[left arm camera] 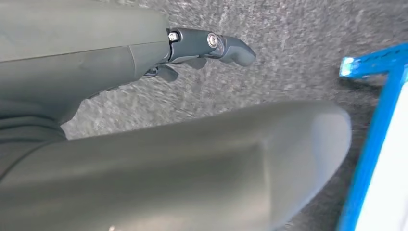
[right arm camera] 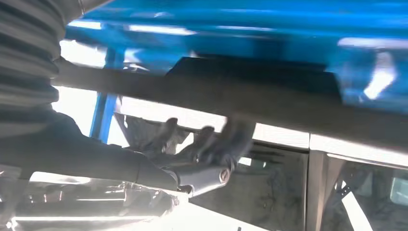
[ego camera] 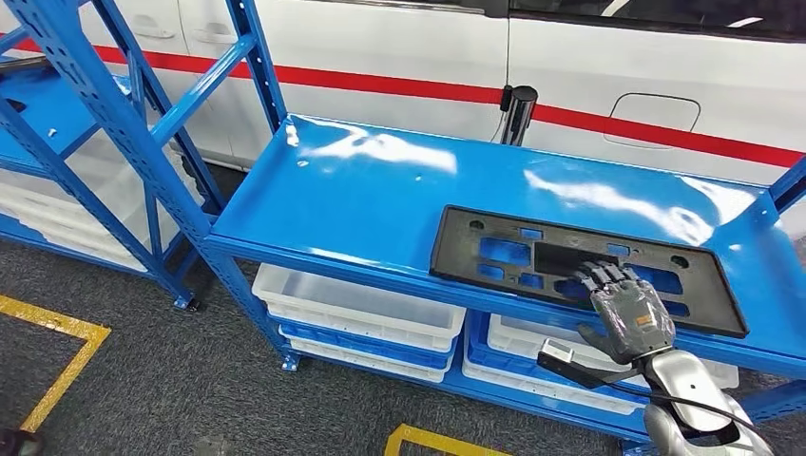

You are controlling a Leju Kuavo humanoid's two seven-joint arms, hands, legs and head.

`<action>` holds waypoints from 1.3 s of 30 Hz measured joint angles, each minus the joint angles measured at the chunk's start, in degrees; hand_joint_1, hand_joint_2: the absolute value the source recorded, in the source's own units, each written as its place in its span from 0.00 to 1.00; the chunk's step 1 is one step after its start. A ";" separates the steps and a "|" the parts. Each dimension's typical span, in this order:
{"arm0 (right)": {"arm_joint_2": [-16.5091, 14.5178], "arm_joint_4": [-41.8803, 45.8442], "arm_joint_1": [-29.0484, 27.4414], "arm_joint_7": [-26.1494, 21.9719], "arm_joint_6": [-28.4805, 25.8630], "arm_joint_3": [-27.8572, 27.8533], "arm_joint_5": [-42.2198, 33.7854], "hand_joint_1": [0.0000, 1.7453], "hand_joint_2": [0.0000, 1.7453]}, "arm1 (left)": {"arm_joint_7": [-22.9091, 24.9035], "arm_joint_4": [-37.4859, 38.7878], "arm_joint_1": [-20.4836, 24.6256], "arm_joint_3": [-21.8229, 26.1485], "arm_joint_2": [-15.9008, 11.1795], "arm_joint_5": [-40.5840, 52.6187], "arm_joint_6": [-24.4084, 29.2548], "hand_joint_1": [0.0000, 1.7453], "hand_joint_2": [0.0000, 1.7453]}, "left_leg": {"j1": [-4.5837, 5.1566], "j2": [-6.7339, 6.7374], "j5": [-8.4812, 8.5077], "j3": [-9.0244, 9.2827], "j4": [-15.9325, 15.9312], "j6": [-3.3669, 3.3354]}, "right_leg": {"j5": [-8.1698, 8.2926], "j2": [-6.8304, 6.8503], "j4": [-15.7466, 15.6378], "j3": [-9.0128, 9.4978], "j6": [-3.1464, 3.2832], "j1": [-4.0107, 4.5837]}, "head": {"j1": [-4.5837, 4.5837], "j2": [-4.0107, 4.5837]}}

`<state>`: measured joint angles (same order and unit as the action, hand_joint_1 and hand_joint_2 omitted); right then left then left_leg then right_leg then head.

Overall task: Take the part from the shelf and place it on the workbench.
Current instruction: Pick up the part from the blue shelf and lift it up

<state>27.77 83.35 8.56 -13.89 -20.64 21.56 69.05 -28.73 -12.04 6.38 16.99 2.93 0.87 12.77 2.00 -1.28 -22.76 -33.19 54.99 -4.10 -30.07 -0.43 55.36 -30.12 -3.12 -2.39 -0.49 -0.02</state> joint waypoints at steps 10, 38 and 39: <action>5.22 0.41 3.44 -1.89 1.27 -0.28 -5.41 0.97 1.00 | -11.13 -0.11 -0.32 3.17 0.35 -1.30 2.46 0.00 0.00 | -5.00 1.00 -6.72 -5.31 11.65 4.99 | 4.51 0.20 0.25 -1.20 -0.07 -3.81 | -0.68 0.00; 9.67 7.16 7.81 -3.31 -3.91 -3.09 -14.31 0.99 1.00 | -11.37 -0.20 -0.34 5.23 0.76 -1.53 2.06 0.00 1.00 | -1.45 0.76 -12.33 -8.52 20.72 3.09 | 4.71 0.45 3.77 -4.74 3.61 1.30 | 0.18 0.00; 9.56 7.16 7.47 -3.40 -3.85 -3.14 -14.00 0.99 1.00 | -11.28 -0.20 -0.38 5.27 0.75 -1.56 1.75 0.00 1.00 | -1.70 0.90 -11.52 -9.22 20.96 3.29 | 4.64 0.41 3.78 -4.68 3.58 1.30 | 0.20 0.00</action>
<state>37.33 90.51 16.03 -17.28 -24.49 18.42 55.06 -40.00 -12.24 6.00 22.26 3.68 -0.69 14.51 0.30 -0.38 -34.28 -42.40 75.96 -0.82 -25.43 -0.01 59.14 -34.80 0.46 -1.08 -0.29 -0.02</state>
